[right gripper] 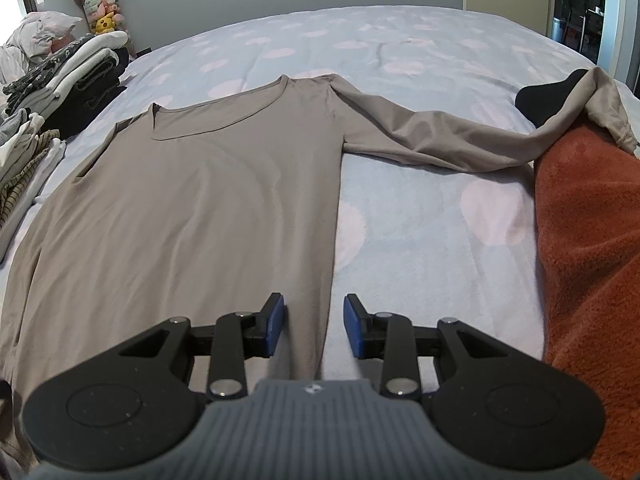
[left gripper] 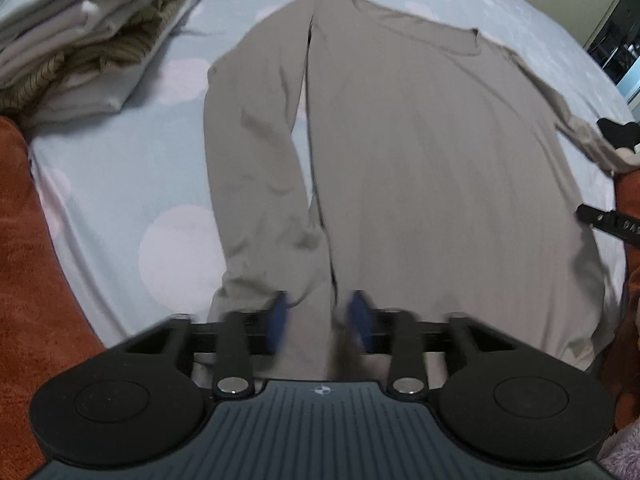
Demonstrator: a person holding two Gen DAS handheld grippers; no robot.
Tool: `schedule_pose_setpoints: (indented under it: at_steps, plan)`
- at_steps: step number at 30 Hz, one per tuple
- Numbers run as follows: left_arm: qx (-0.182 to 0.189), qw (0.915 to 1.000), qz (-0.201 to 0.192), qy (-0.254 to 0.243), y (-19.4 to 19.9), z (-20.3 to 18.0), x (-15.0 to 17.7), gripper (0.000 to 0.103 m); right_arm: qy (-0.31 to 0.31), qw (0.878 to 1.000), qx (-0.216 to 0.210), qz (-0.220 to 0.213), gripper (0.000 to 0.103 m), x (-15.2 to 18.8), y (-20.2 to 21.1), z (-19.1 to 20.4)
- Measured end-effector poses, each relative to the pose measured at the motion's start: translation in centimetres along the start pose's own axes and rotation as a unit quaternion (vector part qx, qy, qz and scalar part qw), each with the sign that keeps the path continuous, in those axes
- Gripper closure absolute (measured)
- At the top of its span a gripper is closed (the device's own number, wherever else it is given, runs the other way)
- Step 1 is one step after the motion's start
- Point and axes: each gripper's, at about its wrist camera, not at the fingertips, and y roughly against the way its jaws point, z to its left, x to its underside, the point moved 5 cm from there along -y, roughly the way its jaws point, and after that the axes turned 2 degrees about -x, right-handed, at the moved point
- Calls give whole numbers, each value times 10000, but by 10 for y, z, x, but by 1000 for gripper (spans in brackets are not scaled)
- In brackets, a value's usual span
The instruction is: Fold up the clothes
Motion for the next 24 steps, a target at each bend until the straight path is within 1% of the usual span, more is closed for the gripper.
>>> schedule_pose_setpoints:
  at_steps: [1, 4, 8, 11, 16, 19, 22, 24]
  plan:
    - [-19, 9999, -115, 94, 7, 5, -5, 102, -7, 10000, 0, -3, 67, 0, 0, 0]
    - [-75, 9982, -458, 375, 27, 20, -19, 103, -11, 10000, -8, -7, 67, 0, 0, -1]
    - [-150, 9929, -914, 749, 54, 41, -38, 103, 14, 10000, -19, 17, 67, 1, -1, 0]
    - [-206, 9865, -1260, 1024, 75, 57, -53, 103, 23, 10000, -14, 41, 67, 1, -3, 1]
    - [-293, 9699, -1989, 1374, 123, 93, -102, 103, 29, 10000, -17, 65, 67, 1, -4, 0]
    - [-315, 9627, -2310, 1372, 147, 106, -130, 103, 1, 10000, -3, 82, 66, 1, -5, 0]
    - [-497, 9580, -2540, 1236, 164, 114, -159, 103, -17, 9999, 9, 111, 67, 1, -7, 0]
    - [-611, 9552, -2624, 1221, 171, 119, -177, 103, 2, 9999, 10, 118, 67, 1, -8, 1]
